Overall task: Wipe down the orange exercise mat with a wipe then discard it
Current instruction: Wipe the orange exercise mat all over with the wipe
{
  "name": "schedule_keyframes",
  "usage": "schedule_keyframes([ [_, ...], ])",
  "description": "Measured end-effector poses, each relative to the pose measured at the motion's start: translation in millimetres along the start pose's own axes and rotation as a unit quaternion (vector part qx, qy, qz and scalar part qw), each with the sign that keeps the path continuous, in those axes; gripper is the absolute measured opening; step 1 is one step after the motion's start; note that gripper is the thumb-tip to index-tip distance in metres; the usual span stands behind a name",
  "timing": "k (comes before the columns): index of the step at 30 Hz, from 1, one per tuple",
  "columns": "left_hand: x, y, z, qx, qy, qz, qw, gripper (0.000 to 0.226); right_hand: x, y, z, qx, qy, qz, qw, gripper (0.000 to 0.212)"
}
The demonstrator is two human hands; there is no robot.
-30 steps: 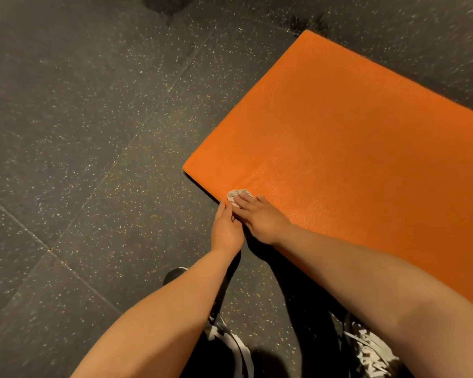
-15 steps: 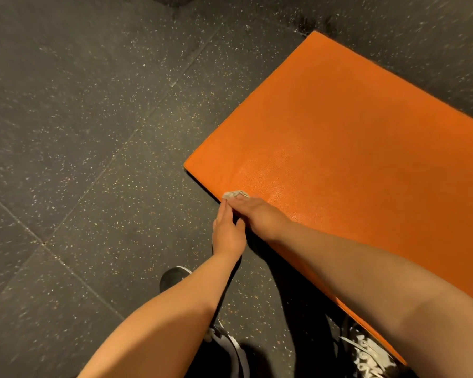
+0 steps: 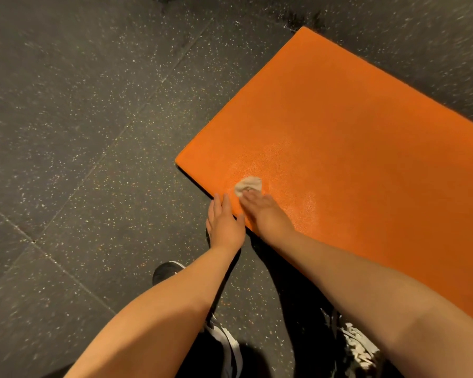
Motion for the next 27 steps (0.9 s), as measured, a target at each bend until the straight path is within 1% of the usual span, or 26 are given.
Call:
schedule_keyframes([
  [1, -0.9, 0.5, 1.0, -0.015, -0.003, 0.024, 1.000, 0.068, 5.3, 6.5, -0.3, -0.037, 0.030, 0.001, 0.999, 0.066],
  [3, -4.1, 3.3, 2.1, -0.042, -0.018, 0.024, 0.999, 0.068, 11.9, 11.4, -1.4, -0.096, 0.074, 0.008, 0.993, 0.065],
  [5, -5.3, 6.8, 3.6, -0.042, -0.029, -0.008, 0.999, 0.069, 11.5, 4.6, -1.8, -0.114, 0.069, 0.012, 0.991, 0.070],
  [7, -6.6, 7.3, 5.8, -0.039, -0.020, -0.032, 0.999, 0.067, 7.3, -5.8, -1.6, -0.087, 0.037, 0.010, 0.995, 0.070],
  [9, -5.7, 7.7, 6.1, -0.037, -0.011, -0.053, 0.998, 0.063, 3.0, -8.4, -1.6, -0.031, -0.005, -0.001, 1.000, 0.064],
  [11, -6.1, 6.1, 7.3, -0.034, -0.007, -0.057, 0.998, 0.062, 5.9, -1.6, -2.7, 0.013, -0.037, -0.035, 0.999, 0.061],
  [12, -6.1, 5.9, 7.6, -0.031, -0.012, -0.049, 0.998, 0.063, 11.1, 4.0, -3.9, 0.018, -0.047, -0.063, 0.997, 0.063],
  [13, -6.3, 6.6, 8.1, -0.025, -0.020, -0.036, 0.999, 0.065, 16.8, 10.4, -4.8, 0.008, -0.050, -0.091, 0.995, 0.069],
  [15, -7.1, 8.7, 8.9, -0.010, -0.036, -0.016, 0.999, 0.070, 27.4, 22.1, -5.6, -0.056, -0.010, -0.100, 0.993, 0.085],
  [17, -7.5, 11.4, 8.4, 0.004, -0.041, -0.012, 0.999, 0.071, 33.8, 26.7, -4.6, -0.125, 0.041, -0.066, 0.989, 0.089],
  [19, -7.5, 13.7, 8.0, 0.006, -0.040, -0.011, 0.999, 0.071, 28.9, 20.2, -1.7, -0.141, 0.057, -0.029, 0.988, 0.087],
  [21, -8.2, 14.4, 7.9, 0.003, -0.034, -0.013, 0.999, 0.070, 17.3, 6.3, 0.2, -0.096, 0.032, 0.000, 0.995, 0.078],
  [24, -8.5, 14.4, 7.8, -0.008, -0.024, -0.028, 0.999, 0.070, 5.3, -3.6, 0.8, 0.017, -0.038, 0.000, 0.999, 0.065],
  [26, -7.8, 12.1, 8.1, -0.008, -0.024, -0.014, 1.000, 0.070, 9.7, 6.7, 0.8, 0.041, -0.042, -0.046, 0.997, 0.063],
  [27, -7.4, 11.3, 7.9, -0.007, -0.025, 0.006, 1.000, 0.070, 13.4, 15.9, 1.0, 0.022, -0.022, -0.074, 0.997, 0.063],
])
Point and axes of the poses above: each hand's wrist, its own z-axis towards the middle knuckle, its own x-axis out of the back of the hand, y = z × x, the point moved 1 cm from there along z, towards the middle knuckle, and after that the axes turned 13 degrees about -y, right-handed, at the moved point
